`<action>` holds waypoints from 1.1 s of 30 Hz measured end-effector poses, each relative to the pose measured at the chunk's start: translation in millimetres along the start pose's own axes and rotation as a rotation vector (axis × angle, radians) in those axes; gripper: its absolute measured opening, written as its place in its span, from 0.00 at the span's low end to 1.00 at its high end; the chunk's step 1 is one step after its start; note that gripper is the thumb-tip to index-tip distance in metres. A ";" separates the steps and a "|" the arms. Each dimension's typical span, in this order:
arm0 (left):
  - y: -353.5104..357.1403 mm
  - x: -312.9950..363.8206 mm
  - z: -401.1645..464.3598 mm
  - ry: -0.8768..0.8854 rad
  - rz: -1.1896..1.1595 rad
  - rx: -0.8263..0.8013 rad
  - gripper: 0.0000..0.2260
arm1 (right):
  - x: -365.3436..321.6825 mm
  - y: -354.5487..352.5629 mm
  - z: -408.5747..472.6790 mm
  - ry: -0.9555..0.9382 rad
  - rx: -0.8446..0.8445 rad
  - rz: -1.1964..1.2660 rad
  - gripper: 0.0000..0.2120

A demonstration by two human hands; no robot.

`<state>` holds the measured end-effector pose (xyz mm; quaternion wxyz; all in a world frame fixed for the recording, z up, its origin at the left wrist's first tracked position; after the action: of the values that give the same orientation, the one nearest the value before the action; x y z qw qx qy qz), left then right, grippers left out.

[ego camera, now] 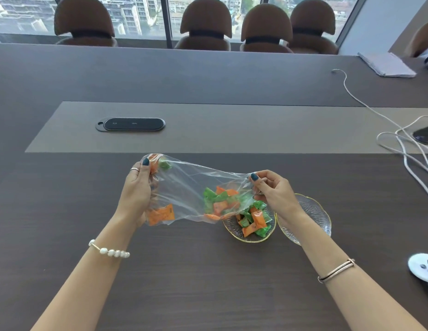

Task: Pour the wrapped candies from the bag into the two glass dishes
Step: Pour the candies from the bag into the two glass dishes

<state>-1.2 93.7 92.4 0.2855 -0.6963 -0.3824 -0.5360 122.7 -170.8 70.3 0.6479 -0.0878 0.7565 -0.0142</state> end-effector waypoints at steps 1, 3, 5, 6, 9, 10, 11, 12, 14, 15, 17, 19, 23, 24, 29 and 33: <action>-2.1 -3.0 1.0 -0.006 0.000 0.001 0.11 | -2.3 -2.0 -1.2 -0.010 0.006 -0.009 0.04; -4.9 -6.2 1.7 -0.008 -0.004 0.002 0.11 | -7.4 -6.4 -2.6 -0.028 0.022 -0.016 0.04; -5.7 -6.9 0.7 -0.005 -0.022 -0.001 0.12 | -13.1 -9.5 -3.5 -0.039 0.039 -0.011 0.04; -6.0 -6.2 -0.2 -0.001 -0.029 -0.001 0.12 | -16.2 -9.8 -3.7 -0.047 0.044 -0.012 0.03; -9.8 -5.6 -0.2 0.003 -0.029 0.001 0.12 | -26.3 -5.8 -5.2 -0.070 0.041 -0.013 0.04; -11.0 -5.0 0.0 0.002 -0.031 -0.002 0.11 | -29.9 -4.3 -5.7 -0.076 0.039 -0.011 0.03; -12.7 -5.0 0.7 0.001 -0.029 -0.006 0.11 | -33.3 -3.5 -6.3 -0.081 0.036 -0.011 0.04; -13.9 -5.2 2.0 0.007 -0.026 -0.006 0.11 | -36.2 -4.1 -7.0 -0.085 0.035 -0.014 0.04; -13.3 -5.2 1.5 0.013 -0.012 -0.007 0.11 | -40.2 -10.5 -8.0 -0.094 0.045 -0.029 0.06; -11.1 -5.6 0.4 0.012 -0.007 -0.013 0.11 | -41.8 -16.1 -8.7 -0.099 0.056 -0.036 0.06; -1.4 -6.1 -4.5 0.008 0.001 -0.035 0.12 | -43.5 -30.8 -9.7 -0.103 0.080 -0.036 0.05; 14.1 -8.0 -11.7 0.006 0.000 -0.061 0.12 | -42.1 -49.2 -9.9 -0.092 0.106 -0.028 0.04; 57.2 -15.6 -33.0 -0.012 0.002 -0.114 0.12 | -29.6 -95.9 -3.6 -0.062 0.173 -0.030 0.03; 67.8 -18.2 -39.0 -0.017 0.014 -0.125 0.12 | -25.4 -108.4 -1.0 -0.056 0.188 -0.025 0.04; 119.4 -29.3 -73.1 0.007 0.075 -0.147 0.12 | 2.3 -165.6 15.5 -0.002 0.203 -0.016 0.04; 151.4 -43.0 -96.1 -0.015 0.134 -0.161 0.12 | 41.1 -199.4 34.7 0.090 0.195 -0.011 0.05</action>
<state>69.3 -76.0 78.0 0.2610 -0.7449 -0.2929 -0.5397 173.6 -370.0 51.5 0.6188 -0.0276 0.7792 -0.0953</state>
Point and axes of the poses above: each hand's wrist, its own z-axis towards the middle knuckle, its own y-axis out of the palm, x = y × z, the point moved 8 cm from there along z, towards the middle knuckle, and after that the axes turned 15 degrees about x, right-handed, at the moved point
